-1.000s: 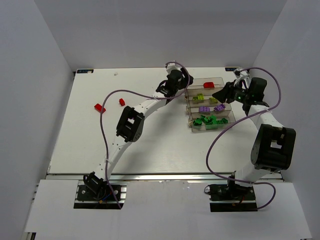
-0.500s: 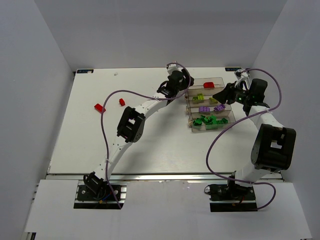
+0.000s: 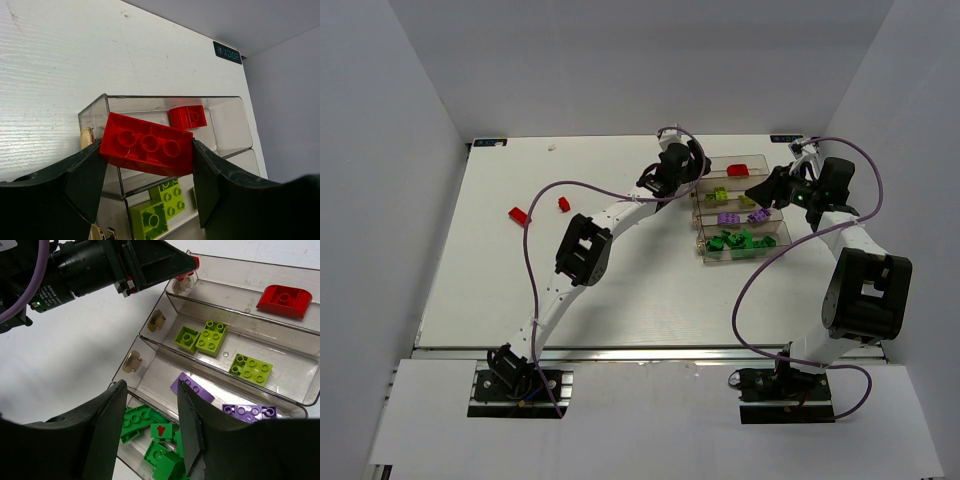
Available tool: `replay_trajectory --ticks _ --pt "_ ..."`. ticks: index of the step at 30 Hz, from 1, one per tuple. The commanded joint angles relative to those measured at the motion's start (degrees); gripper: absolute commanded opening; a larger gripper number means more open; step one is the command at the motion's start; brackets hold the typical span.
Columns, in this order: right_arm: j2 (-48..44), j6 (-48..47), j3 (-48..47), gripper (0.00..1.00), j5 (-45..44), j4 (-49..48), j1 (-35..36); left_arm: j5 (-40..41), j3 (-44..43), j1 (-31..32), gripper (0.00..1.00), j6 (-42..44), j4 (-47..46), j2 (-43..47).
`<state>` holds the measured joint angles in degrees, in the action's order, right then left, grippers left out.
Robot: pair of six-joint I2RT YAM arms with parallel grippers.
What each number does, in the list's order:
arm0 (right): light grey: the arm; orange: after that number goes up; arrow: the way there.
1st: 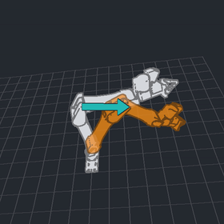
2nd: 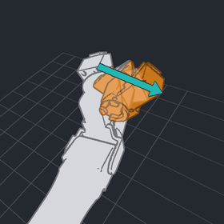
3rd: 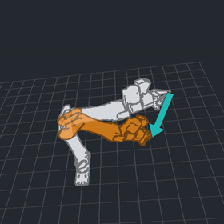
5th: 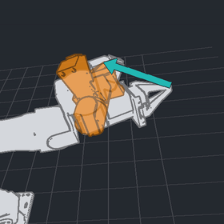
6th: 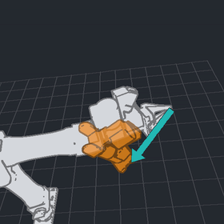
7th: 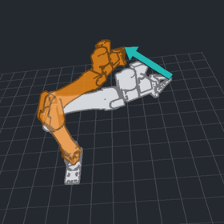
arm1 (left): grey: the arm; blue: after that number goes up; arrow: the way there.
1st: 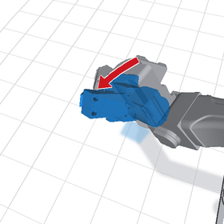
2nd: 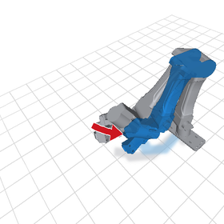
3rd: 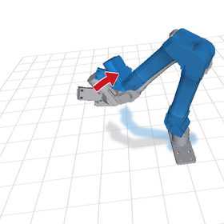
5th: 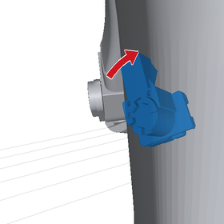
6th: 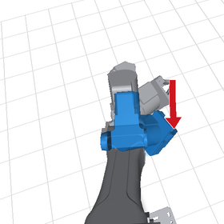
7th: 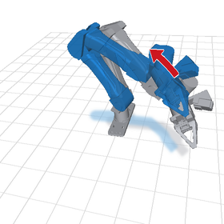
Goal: Sort the legos into containers by color
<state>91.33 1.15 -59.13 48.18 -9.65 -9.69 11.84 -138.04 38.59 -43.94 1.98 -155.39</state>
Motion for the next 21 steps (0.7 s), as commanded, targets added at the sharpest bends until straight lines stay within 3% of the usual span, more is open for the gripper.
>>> replay_trajectory --ticks 1,3,7,15,21 --pt "-1.42 0.43 0.25 0.51 1.30 -2.57 -0.24 0.29 -1.09 0.44 0.59 0.53 0.84 2.73" --pt "-1.42 0.52 0.16 0.51 1.39 -2.48 -0.24 0.21 -1.18 0.52 0.67 0.61 0.48 2.90" --pt "-1.59 0.35 -0.02 0.51 1.47 -2.22 -0.24 0.29 -1.36 0.44 0.74 0.70 0.57 3.34" --pt "-2.12 0.00 -0.19 0.51 1.56 -1.60 -0.24 -0.23 -1.44 0.52 0.83 0.70 0.31 4.31" --pt "-2.38 -0.27 -0.46 0.51 1.47 -0.99 -0.24 -0.23 -1.44 0.52 0.83 0.79 0.05 5.10"
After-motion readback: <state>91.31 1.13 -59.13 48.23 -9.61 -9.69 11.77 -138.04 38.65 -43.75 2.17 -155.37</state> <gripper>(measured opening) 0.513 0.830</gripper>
